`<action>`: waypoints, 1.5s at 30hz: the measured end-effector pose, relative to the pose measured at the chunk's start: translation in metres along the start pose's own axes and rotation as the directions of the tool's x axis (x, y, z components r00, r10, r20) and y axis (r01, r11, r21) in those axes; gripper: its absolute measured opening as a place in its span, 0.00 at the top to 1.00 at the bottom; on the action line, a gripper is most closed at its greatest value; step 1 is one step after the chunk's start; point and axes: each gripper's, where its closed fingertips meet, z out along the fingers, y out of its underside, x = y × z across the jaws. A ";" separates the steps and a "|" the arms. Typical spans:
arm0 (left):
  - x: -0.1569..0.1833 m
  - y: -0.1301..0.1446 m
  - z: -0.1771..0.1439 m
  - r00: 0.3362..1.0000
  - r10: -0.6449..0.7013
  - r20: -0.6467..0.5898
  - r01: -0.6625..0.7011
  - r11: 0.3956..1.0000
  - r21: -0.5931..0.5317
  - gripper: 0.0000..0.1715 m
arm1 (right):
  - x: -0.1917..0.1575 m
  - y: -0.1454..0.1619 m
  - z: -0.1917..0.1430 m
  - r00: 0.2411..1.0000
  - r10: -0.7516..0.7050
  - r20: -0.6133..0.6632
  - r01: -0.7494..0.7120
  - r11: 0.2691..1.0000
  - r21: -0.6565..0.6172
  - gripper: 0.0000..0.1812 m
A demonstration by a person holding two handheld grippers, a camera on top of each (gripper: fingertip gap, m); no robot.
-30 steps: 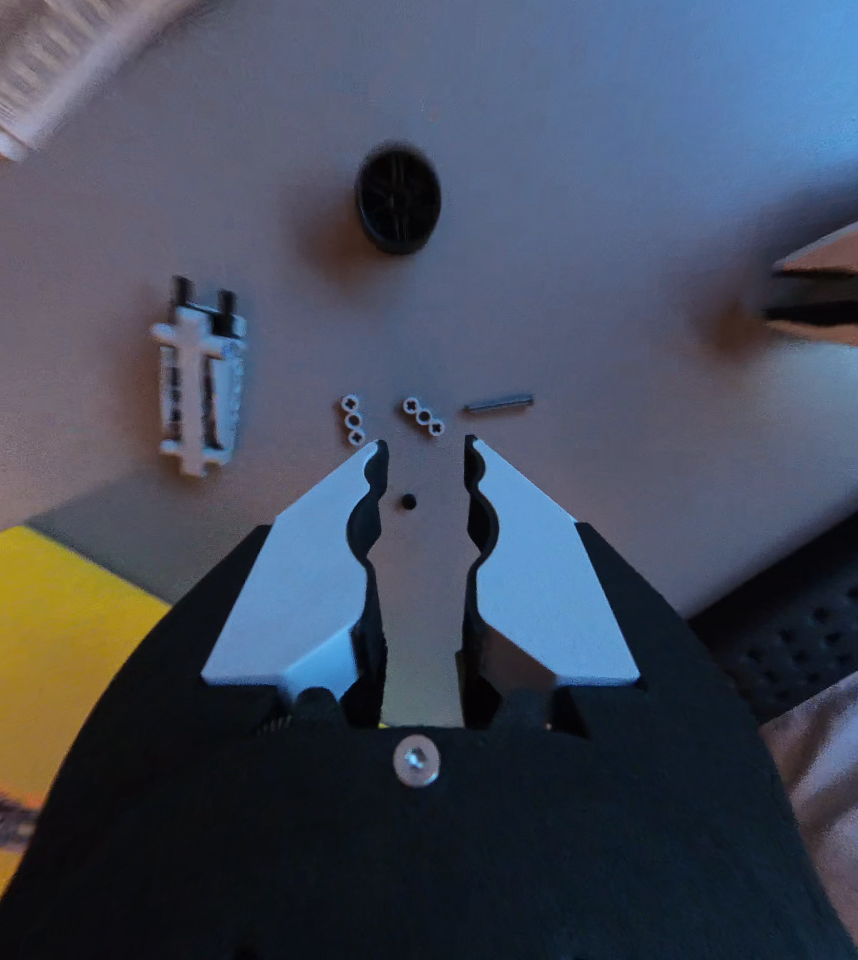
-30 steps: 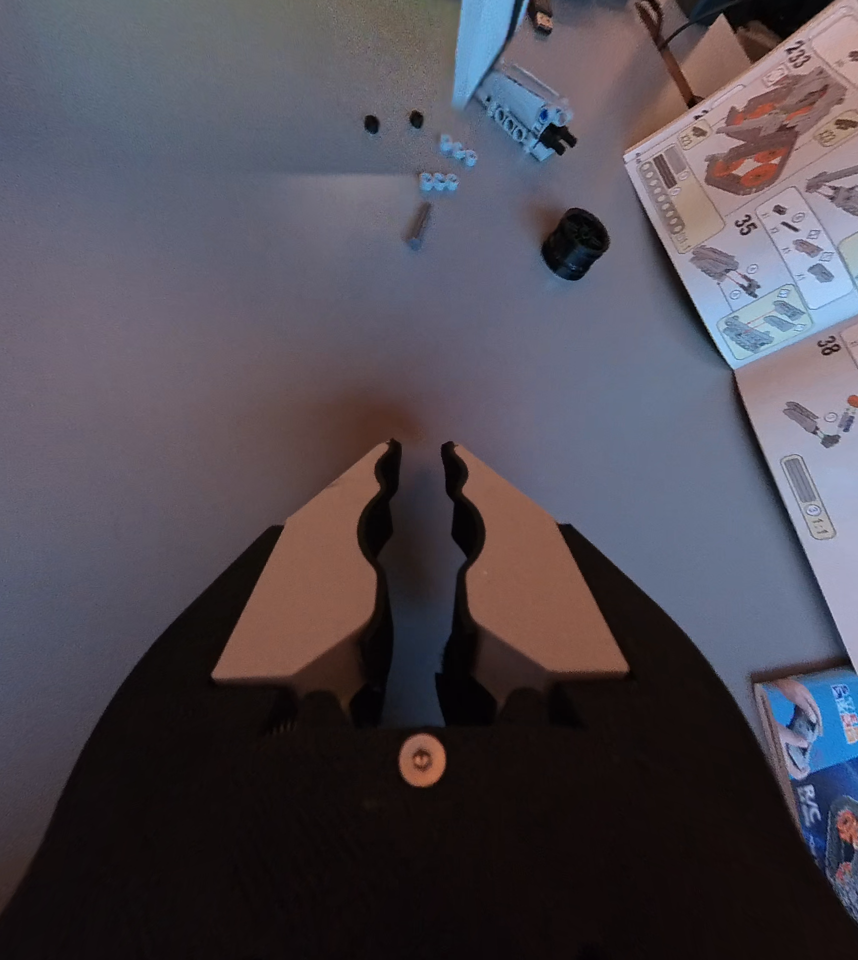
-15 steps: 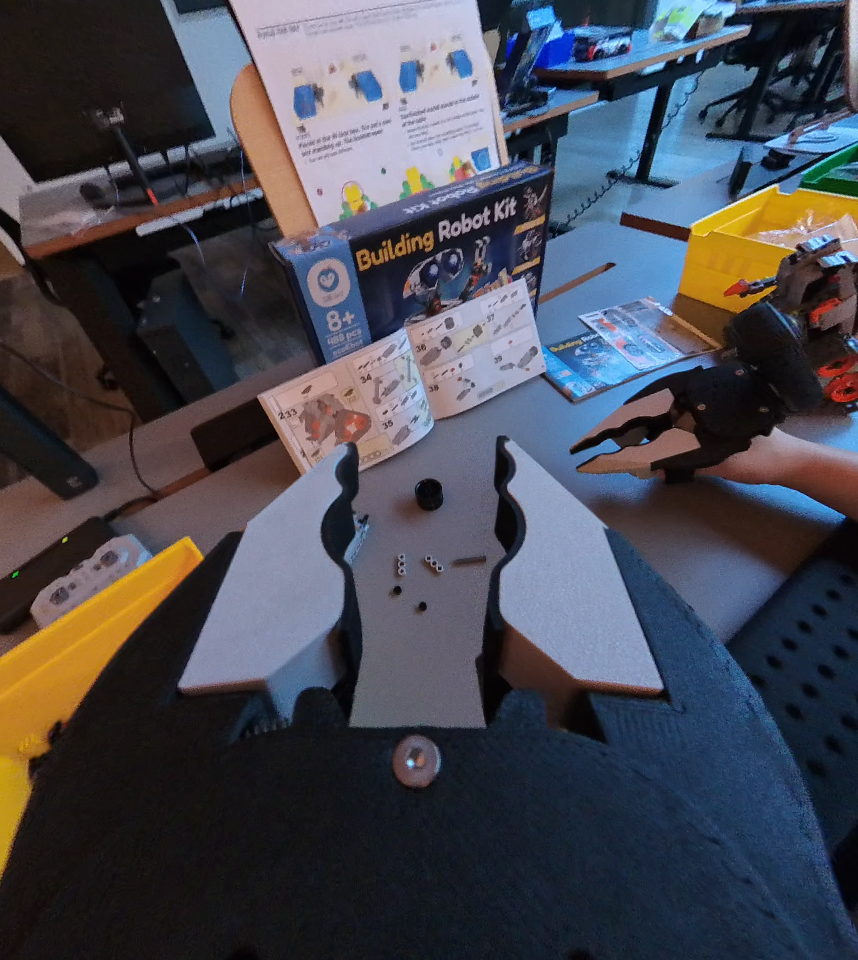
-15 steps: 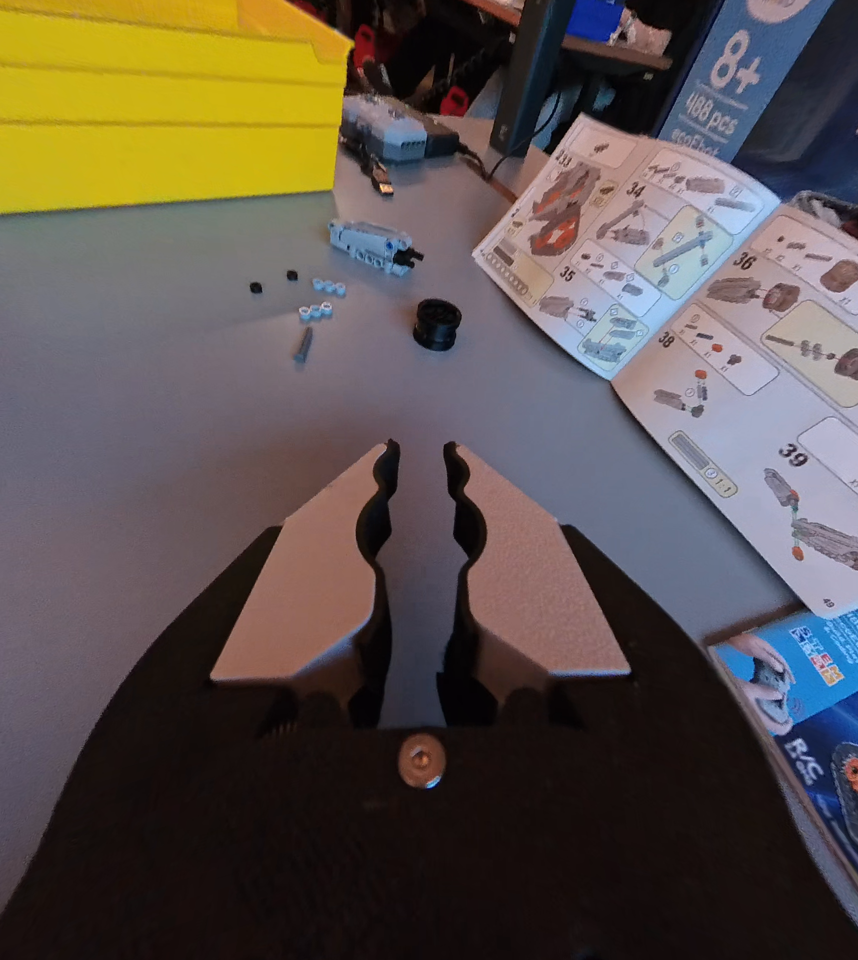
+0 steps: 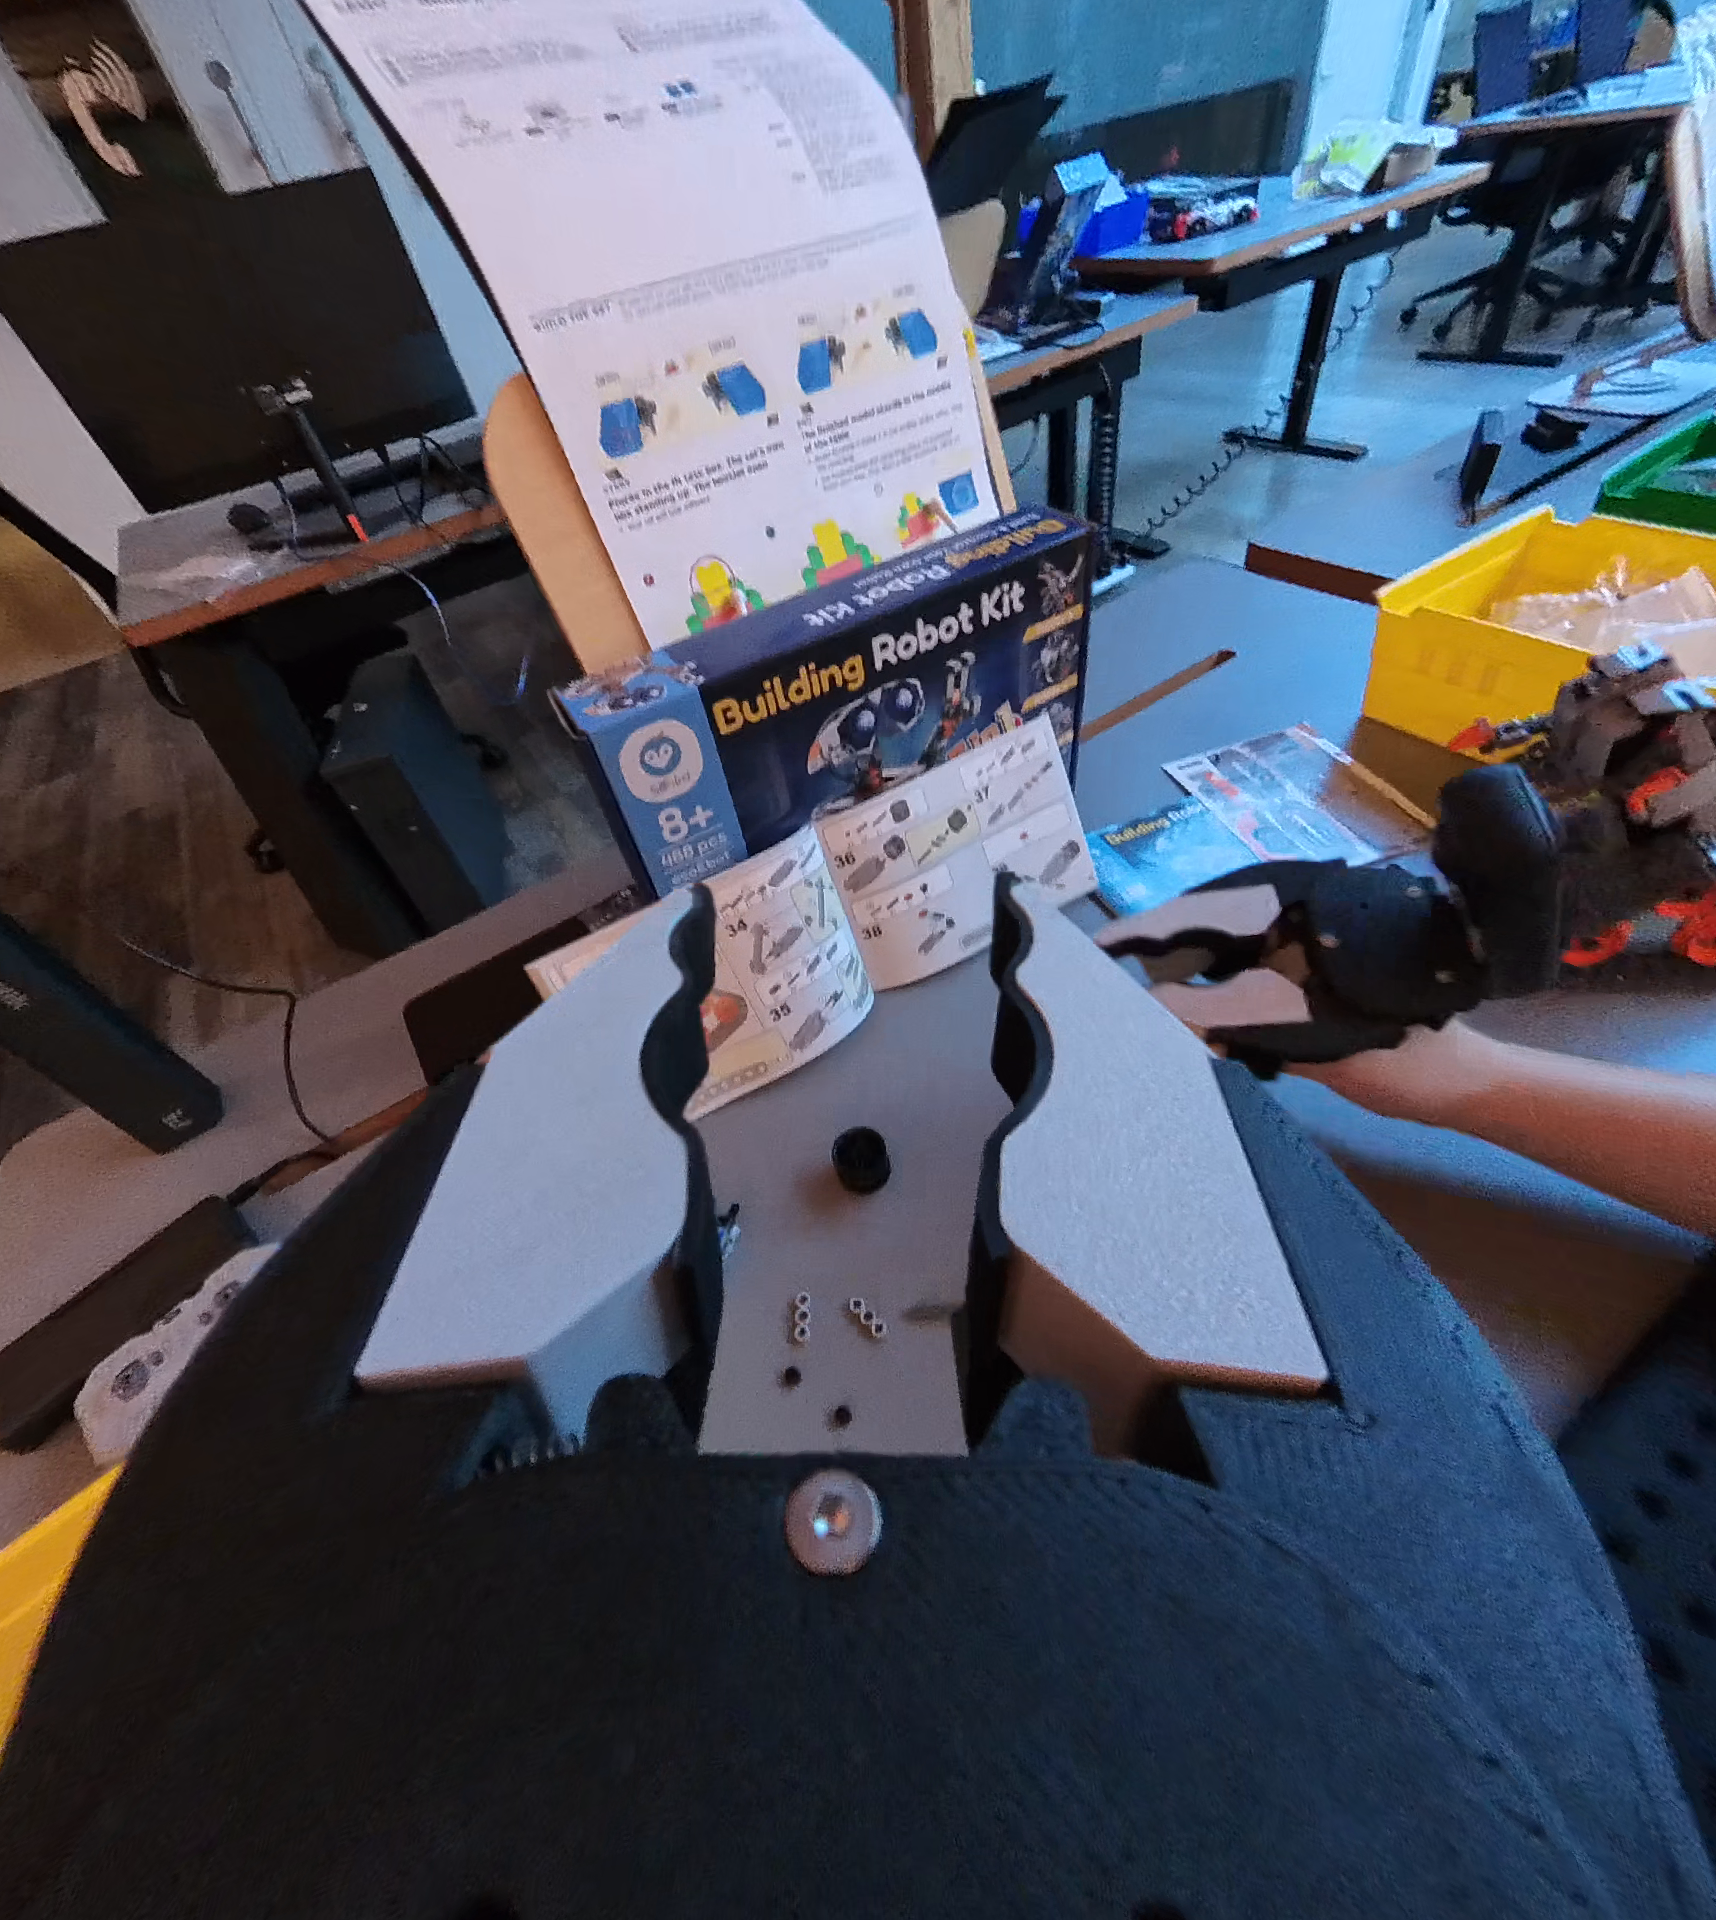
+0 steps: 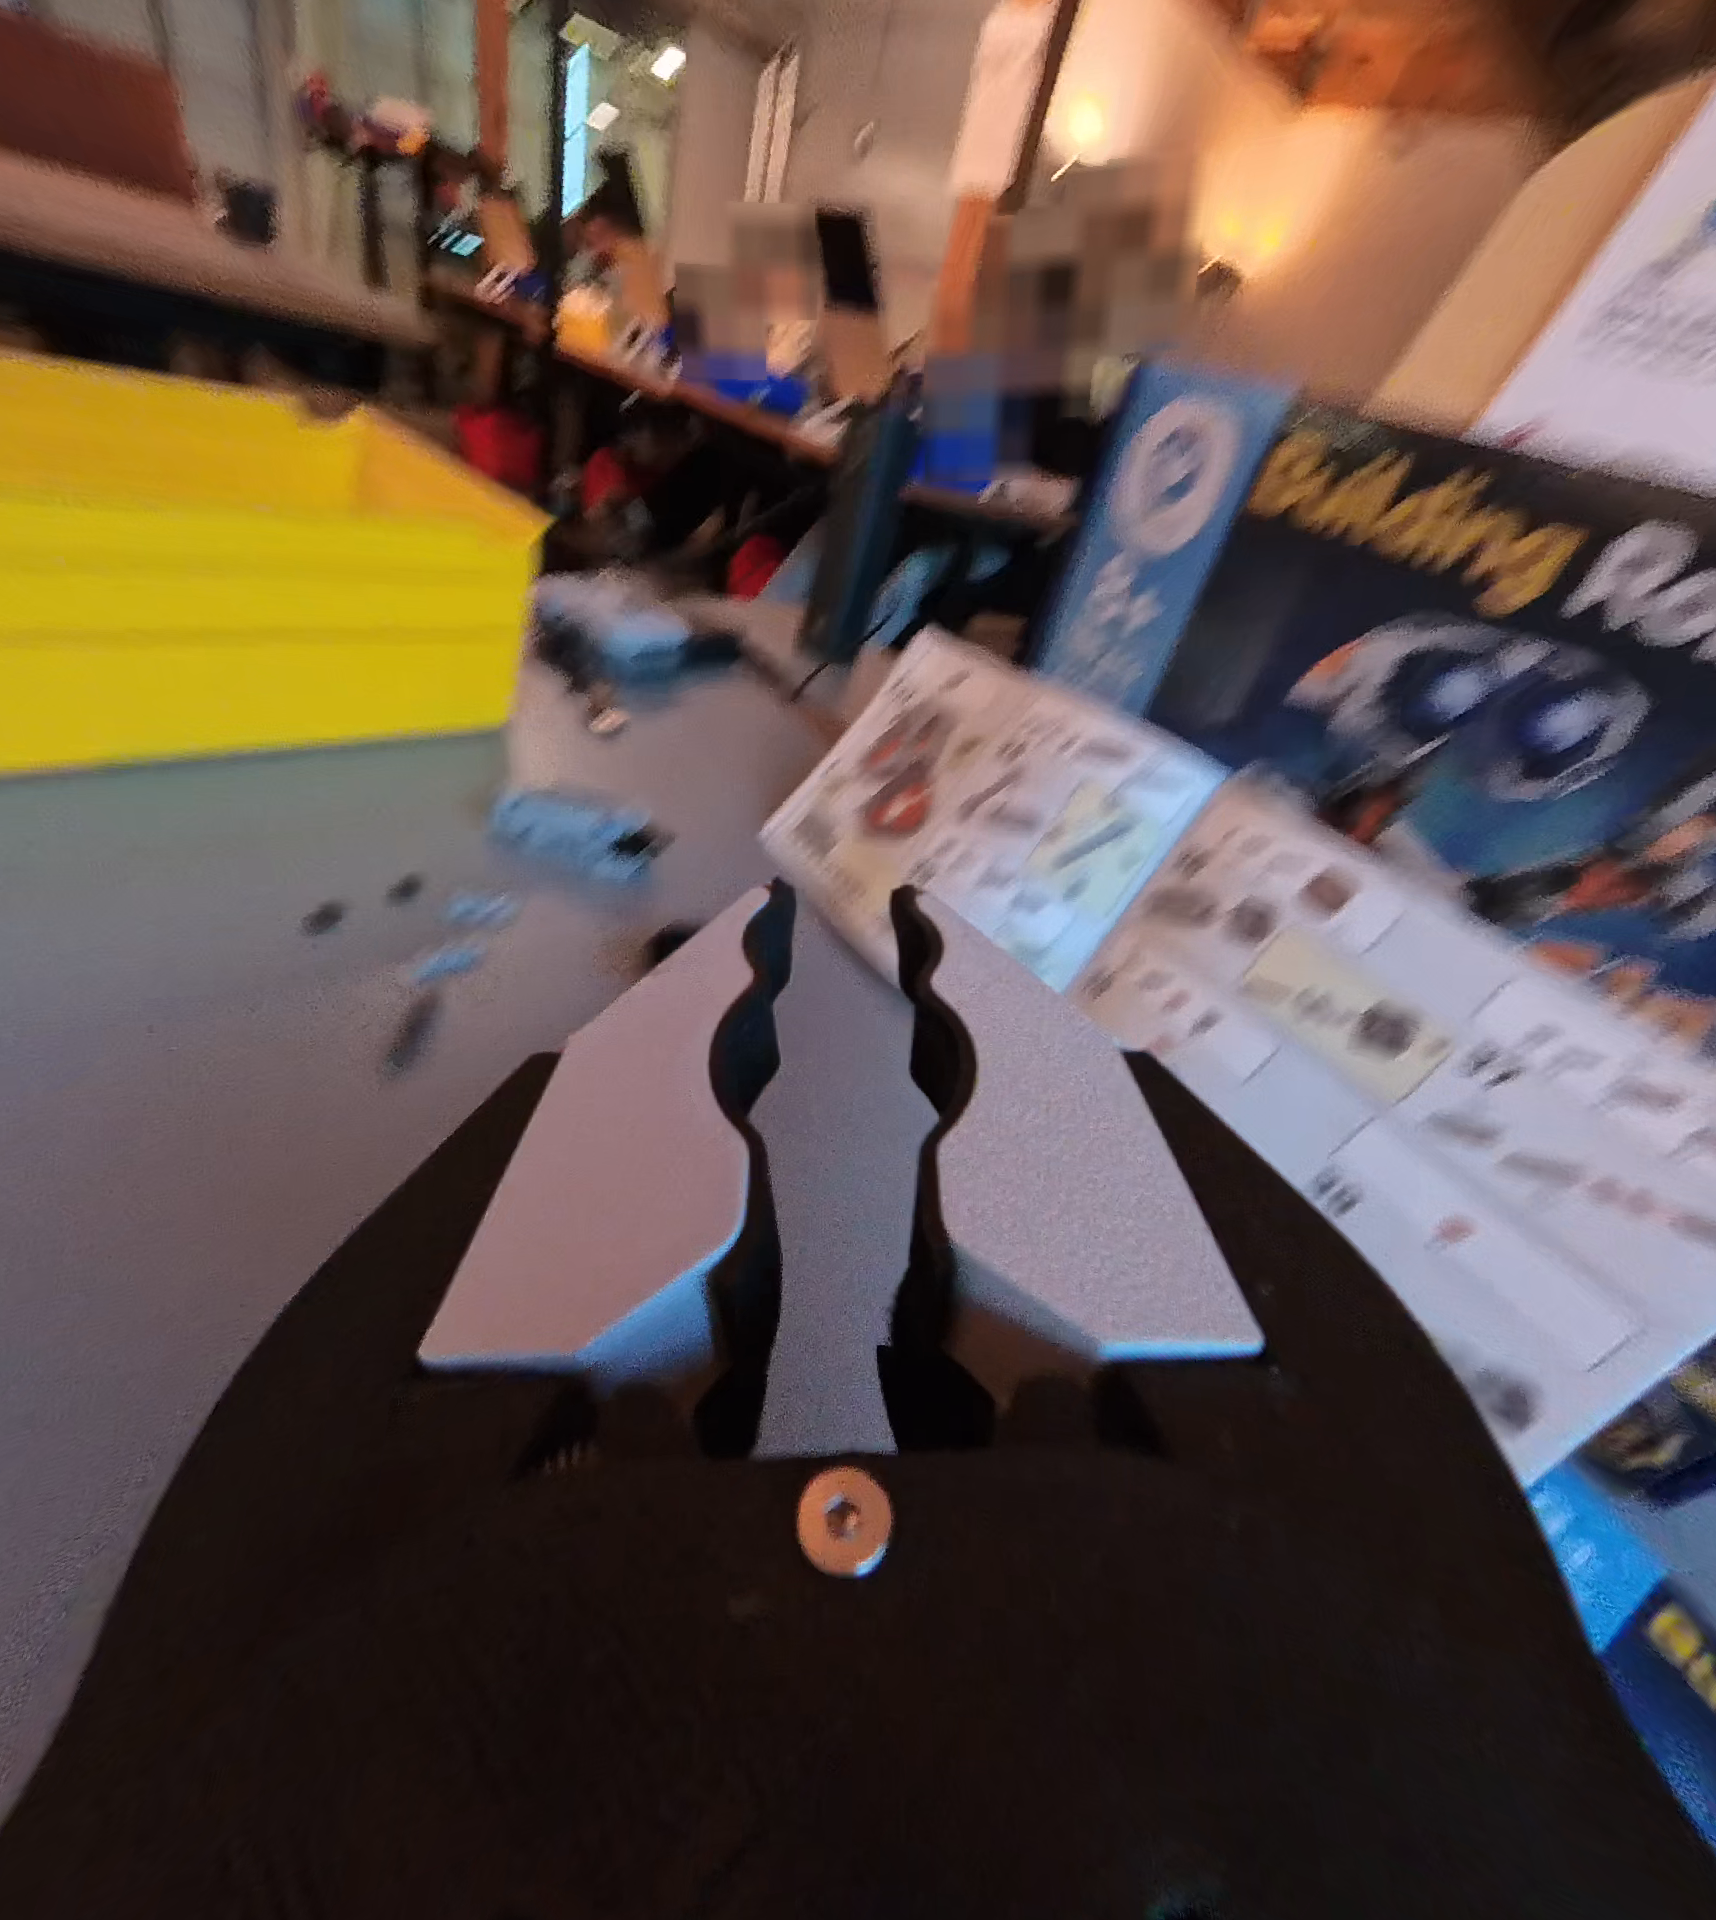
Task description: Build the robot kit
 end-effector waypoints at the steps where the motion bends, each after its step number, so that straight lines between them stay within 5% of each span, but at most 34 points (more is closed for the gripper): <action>1: 0.001 -0.003 0.003 1.000 0.006 0.020 -0.006 1.000 -0.002 0.69 | 0.016 -0.013 0.011 0.999 0.003 -0.050 -0.001 0.999 0.046 0.90; 3: 0.000 -0.005 0.011 0.997 0.045 0.061 -0.043 0.998 -0.038 0.69 | 0.032 -0.028 0.023 0.996 0.055 -0.077 -0.046 0.992 0.117 0.87; 6: -0.017 -0.006 0.019 0.986 0.038 0.164 -0.023 0.995 -0.093 0.67 | 0.023 -0.003 0.003 0.991 0.098 -0.092 -0.085 0.987 0.136 0.84; 8: -0.029 0.002 0.020 0.974 0.033 0.224 0.000 0.989 -0.149 0.67 | 0.024 0.006 -0.003 0.978 -0.086 -0.192 0.115 0.983 0.145 0.83; 11: -0.041 0.016 0.019 0.961 0.017 0.275 0.041 0.978 -0.205 0.67 | 0.011 0.022 0.010 0.958 -0.249 -0.142 0.247 0.969 -0.032 0.80; 18: -0.052 0.018 0.007 0.967 -0.060 0.247 0.089 0.990 -0.111 0.72 | -0.020 0.052 0.024 0.976 -0.205 0.066 0.213 0.967 -0.142 0.83; 26: -0.086 0.019 -0.020 0.939 -0.249 0.236 0.251 0.968 0.020 0.72 | -0.017 0.063 0.028 0.950 -0.296 0.094 0.309 0.932 -0.189 0.86; 35: -0.098 -0.004 -0.010 0.923 -0.359 0.139 0.328 0.922 0.208 0.75 | -0.033 0.088 0.028 0.911 -0.379 0.165 0.413 0.852 -0.321 0.89; 37: -0.096 -0.011 -0.007 0.928 -0.350 0.125 0.314 0.918 0.241 0.77 | -0.036 0.101 0.031 0.953 -0.236 0.188 0.297 0.846 -0.443 0.88; 39: -0.104 -0.017 -0.009 0.925 -0.331 0.187 0.273 0.921 0.277 0.80 | -0.053 0.102 0.035 0.975 0.072 0.211 0.051 0.849 -0.526 0.83; 42: -0.113 -0.026 -0.019 0.910 -0.307 0.280 0.209 0.921 0.329 0.79 | -0.088 0.078 0.031 0.805 0.509 0.303 -0.300 0.791 -0.533 0.83; 45: -0.105 -0.032 -0.020 0.916 -0.293 0.272 0.195 0.921 0.337 0.78 | -0.089 0.068 0.018 0.724 0.591 0.355 -0.377 0.771 -0.513 0.88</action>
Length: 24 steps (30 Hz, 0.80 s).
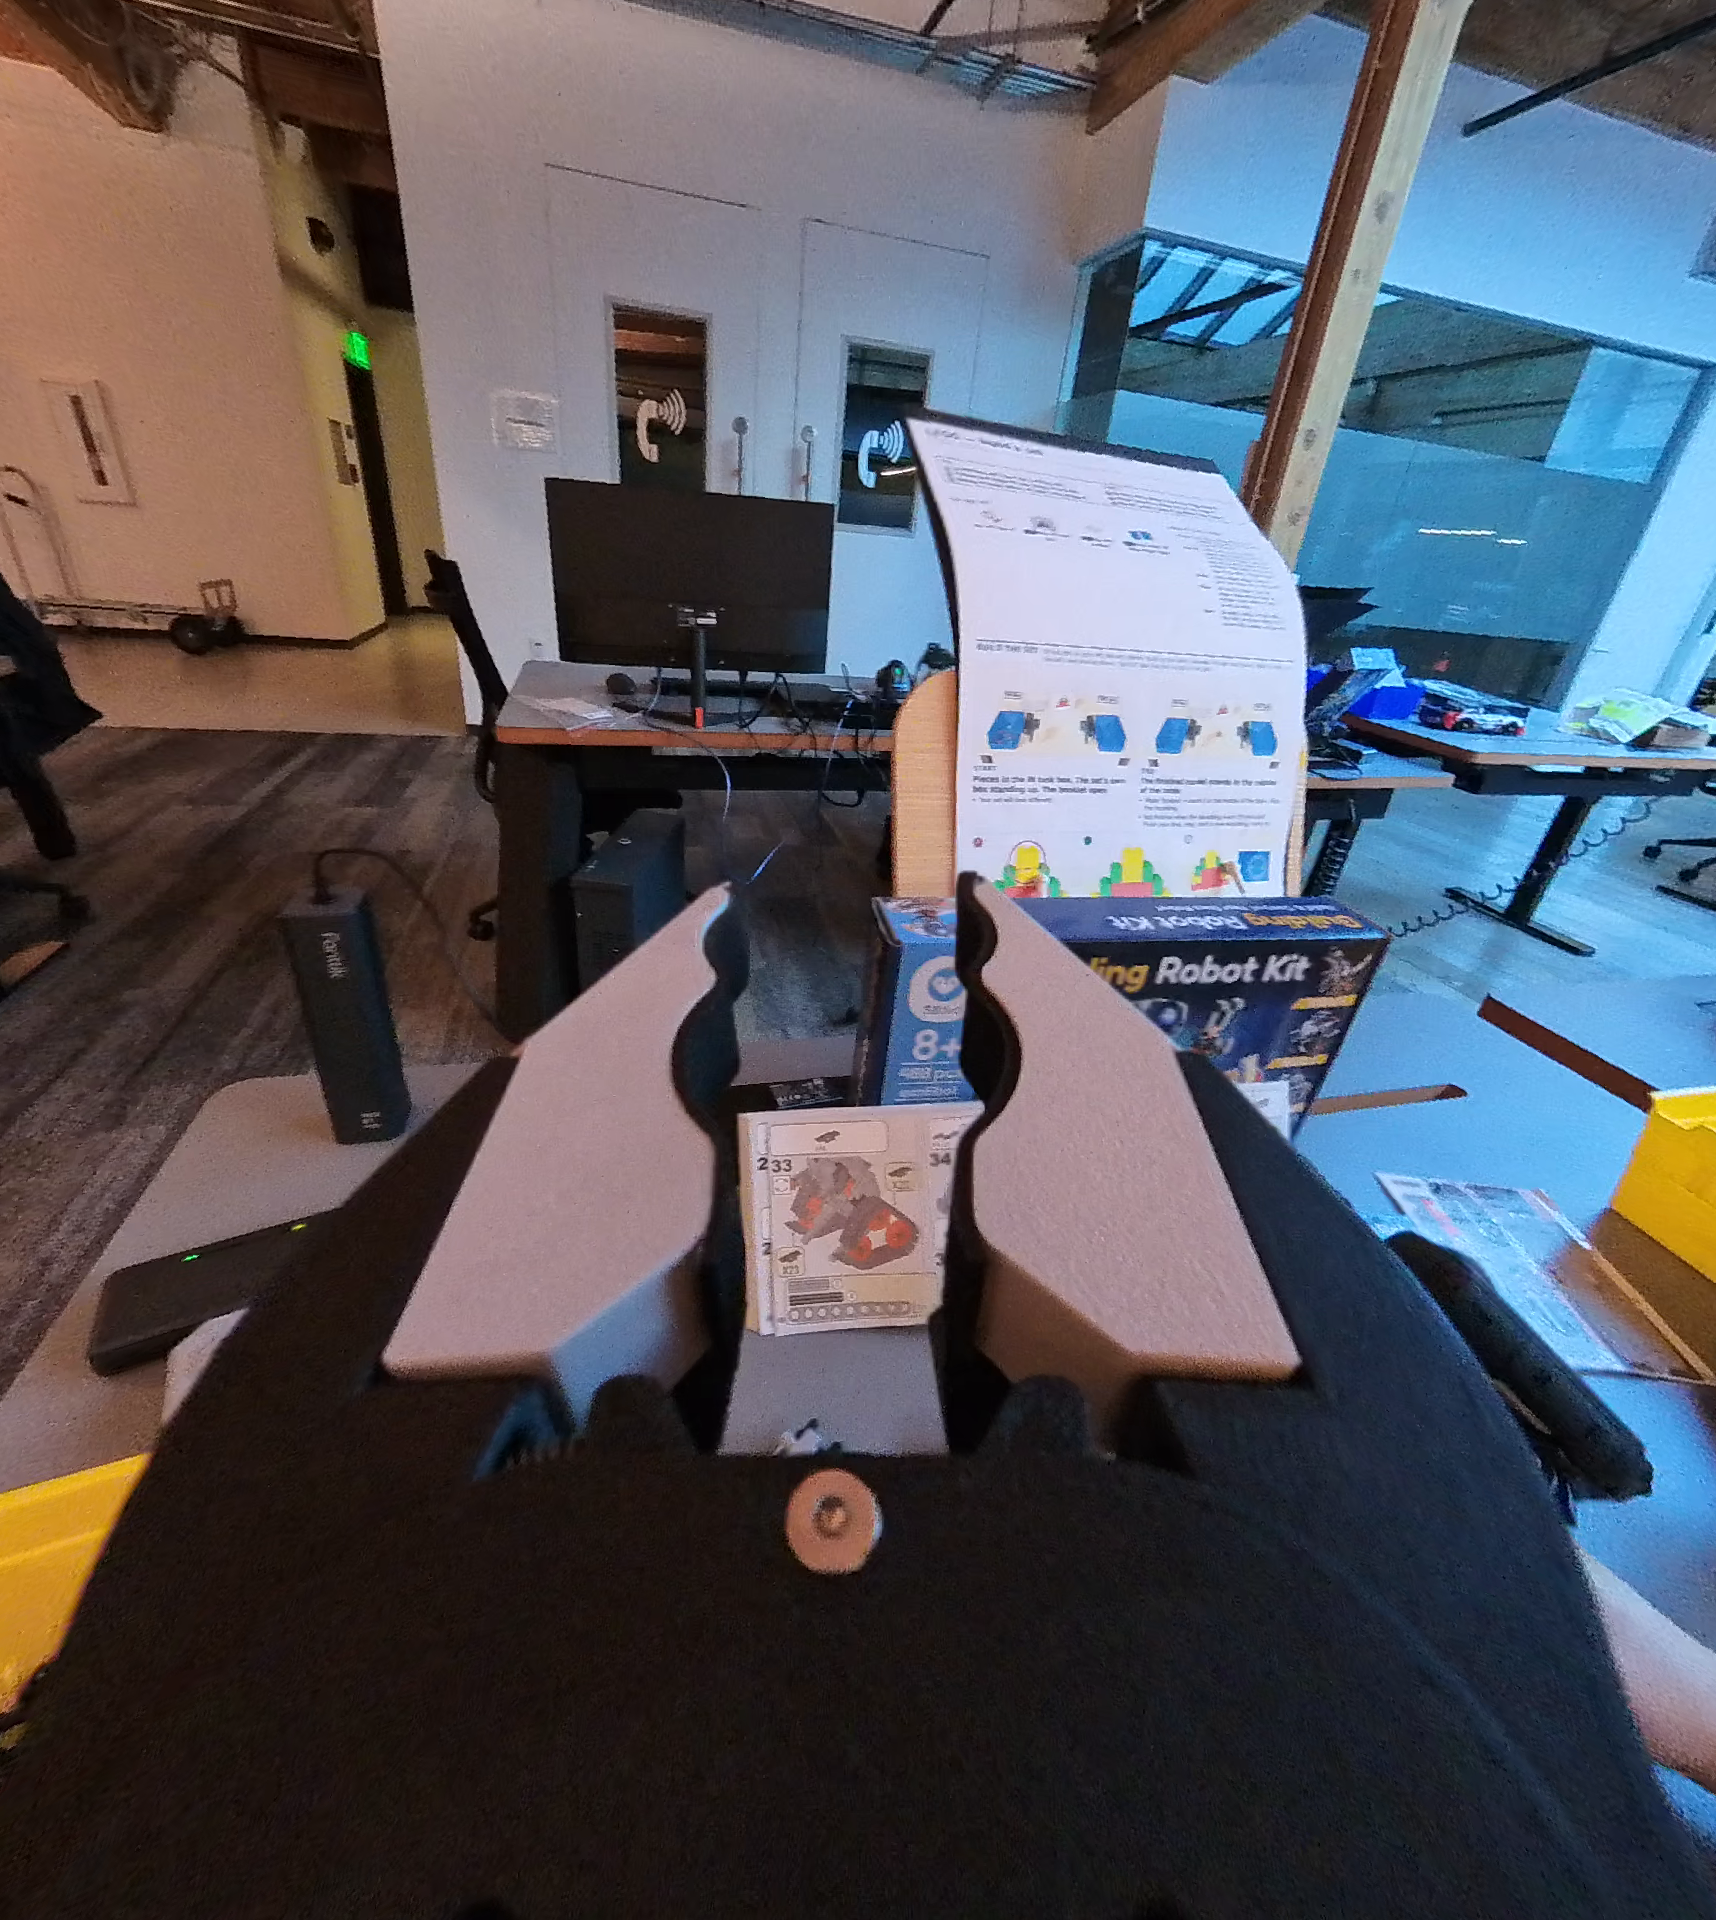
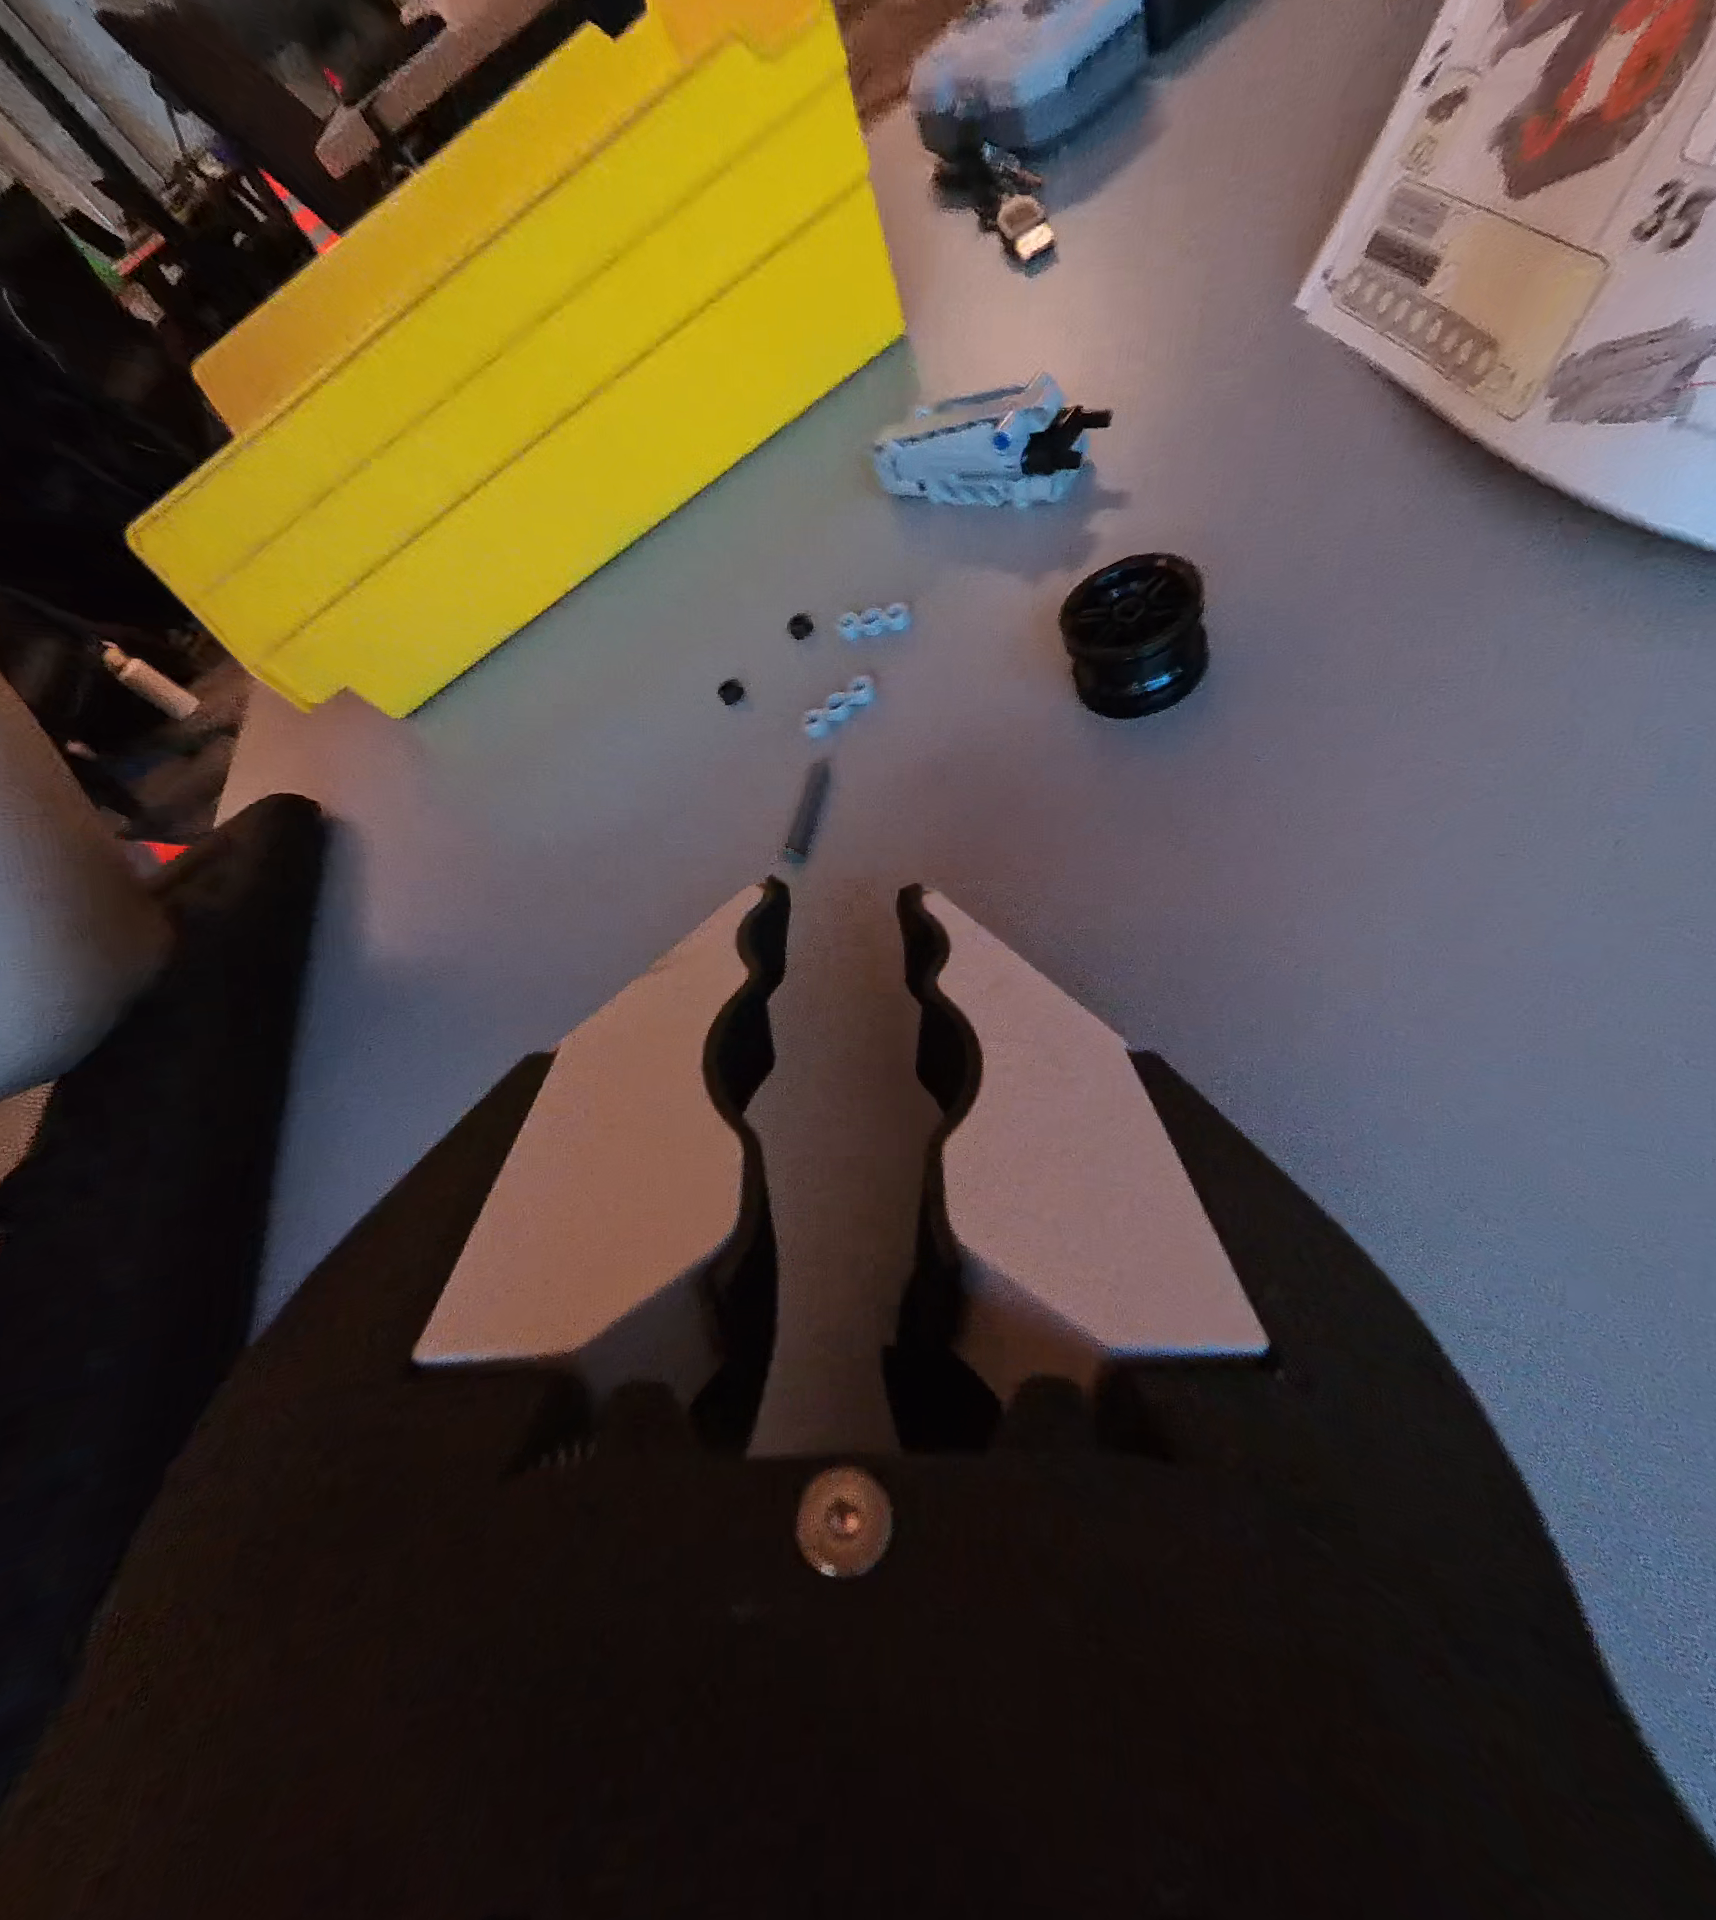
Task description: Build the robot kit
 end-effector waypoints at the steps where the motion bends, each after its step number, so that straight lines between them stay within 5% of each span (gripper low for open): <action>1: 0.005 0.000 0.000 1.000 0.000 -0.015 0.000 1.000 -0.003 0.78 | 0.005 -0.003 -0.005 1.000 -0.020 -0.025 0.020 1.000 0.018 0.89; 14: 0.036 0.015 0.011 0.993 0.075 -0.092 -0.083 0.993 -0.087 0.81 | 0.022 -0.032 -0.028 0.907 -0.287 -0.309 0.334 0.936 0.110 0.84; 19: 0.033 0.008 0.004 0.993 0.077 -0.089 -0.083 0.995 -0.063 0.83 | 0.037 -0.028 -0.028 0.844 -0.367 -0.391 0.413 0.910 0.036 0.84; 24: 0.027 0.021 0.004 0.993 0.084 -0.087 -0.096 0.987 -0.133 0.80 | 0.032 -0.022 -0.019 0.884 -0.336 -0.324 0.366 0.930 0.034 0.85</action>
